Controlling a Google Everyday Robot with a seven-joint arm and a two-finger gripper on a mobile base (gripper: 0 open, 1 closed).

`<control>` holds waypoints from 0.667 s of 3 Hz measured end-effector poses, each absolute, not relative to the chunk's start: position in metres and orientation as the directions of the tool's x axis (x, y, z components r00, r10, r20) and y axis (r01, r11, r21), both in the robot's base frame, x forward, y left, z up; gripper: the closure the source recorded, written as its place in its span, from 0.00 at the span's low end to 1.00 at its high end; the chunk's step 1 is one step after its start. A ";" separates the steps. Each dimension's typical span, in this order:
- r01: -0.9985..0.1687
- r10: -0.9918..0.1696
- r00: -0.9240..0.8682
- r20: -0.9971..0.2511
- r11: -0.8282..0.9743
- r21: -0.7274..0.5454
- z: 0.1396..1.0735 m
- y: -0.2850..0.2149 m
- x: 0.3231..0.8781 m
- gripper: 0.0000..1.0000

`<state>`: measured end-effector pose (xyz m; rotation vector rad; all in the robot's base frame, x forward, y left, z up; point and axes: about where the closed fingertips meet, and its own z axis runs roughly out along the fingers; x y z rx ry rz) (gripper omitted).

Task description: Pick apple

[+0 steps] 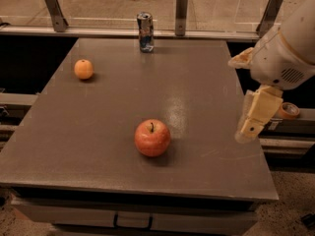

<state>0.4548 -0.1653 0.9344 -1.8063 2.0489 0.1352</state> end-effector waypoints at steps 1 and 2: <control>-0.986 -0.887 -0.016 -0.462 0.090 -0.140 0.908 -0.129 0.450 0.00; -0.996 -0.834 0.029 -0.550 0.024 -0.090 0.888 -0.093 0.431 0.00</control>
Offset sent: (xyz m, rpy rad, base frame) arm -0.0514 0.1171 -0.0713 0.3571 0.1494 0.2646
